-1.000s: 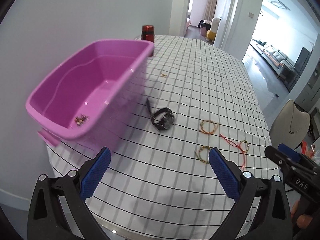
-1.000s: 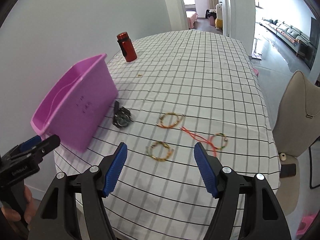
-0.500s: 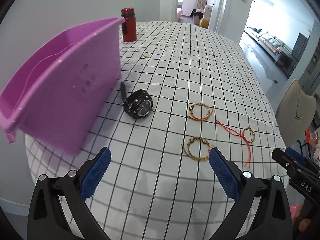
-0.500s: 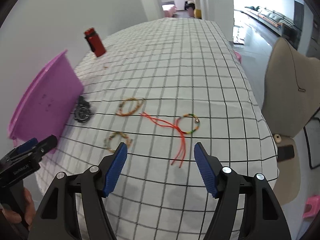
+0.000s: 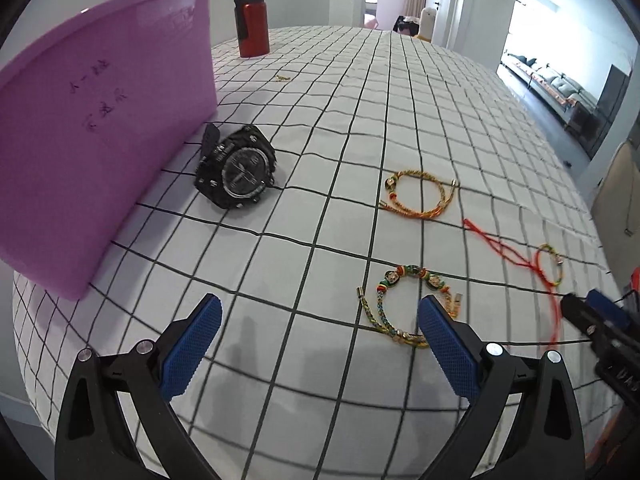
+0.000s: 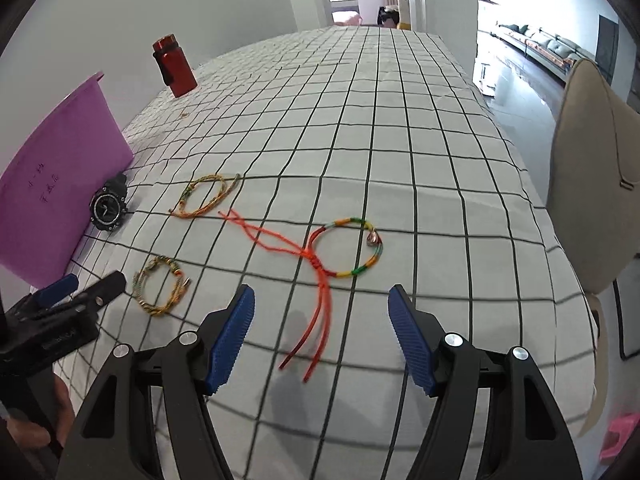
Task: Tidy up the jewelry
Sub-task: 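Close left tool on braided green bracelet while right tool grasps rainbow red-cord bracelet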
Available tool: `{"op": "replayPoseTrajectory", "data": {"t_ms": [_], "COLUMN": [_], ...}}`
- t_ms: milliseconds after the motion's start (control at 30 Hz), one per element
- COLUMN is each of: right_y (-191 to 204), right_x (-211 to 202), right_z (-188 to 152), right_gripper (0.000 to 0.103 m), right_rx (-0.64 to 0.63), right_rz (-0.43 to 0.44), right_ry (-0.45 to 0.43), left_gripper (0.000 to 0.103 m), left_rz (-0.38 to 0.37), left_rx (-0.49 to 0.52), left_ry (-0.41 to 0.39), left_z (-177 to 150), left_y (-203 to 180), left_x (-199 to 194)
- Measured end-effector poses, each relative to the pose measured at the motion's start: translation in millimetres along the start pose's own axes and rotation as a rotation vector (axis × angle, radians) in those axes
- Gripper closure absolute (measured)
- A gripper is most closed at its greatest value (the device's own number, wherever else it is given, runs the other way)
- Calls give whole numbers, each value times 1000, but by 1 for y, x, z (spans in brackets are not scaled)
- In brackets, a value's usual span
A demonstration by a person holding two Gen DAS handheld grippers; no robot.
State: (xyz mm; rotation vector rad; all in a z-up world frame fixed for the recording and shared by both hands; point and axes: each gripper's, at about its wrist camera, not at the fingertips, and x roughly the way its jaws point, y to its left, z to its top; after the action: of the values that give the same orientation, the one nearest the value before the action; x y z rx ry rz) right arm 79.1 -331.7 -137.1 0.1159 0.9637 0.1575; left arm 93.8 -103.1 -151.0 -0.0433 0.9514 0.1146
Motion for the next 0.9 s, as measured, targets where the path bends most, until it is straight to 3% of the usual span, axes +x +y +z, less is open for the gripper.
{"op": "replayPoseTrajectory", "data": {"t_ms": [367, 900], "right_y": [-5, 11], "right_x": [26, 41], "right_z": [6, 12], "right_gripper": [37, 37], "right_rx": [-39, -152], "right_rz": [-18, -89], "right_ry": [-10, -28], "left_gripper": [6, 6], "left_rz": [53, 6], "left_rx": [21, -19], "left_ry": [-19, 14], "left_z": [3, 4], "left_y": [-11, -7], "left_x": [21, 34]}}
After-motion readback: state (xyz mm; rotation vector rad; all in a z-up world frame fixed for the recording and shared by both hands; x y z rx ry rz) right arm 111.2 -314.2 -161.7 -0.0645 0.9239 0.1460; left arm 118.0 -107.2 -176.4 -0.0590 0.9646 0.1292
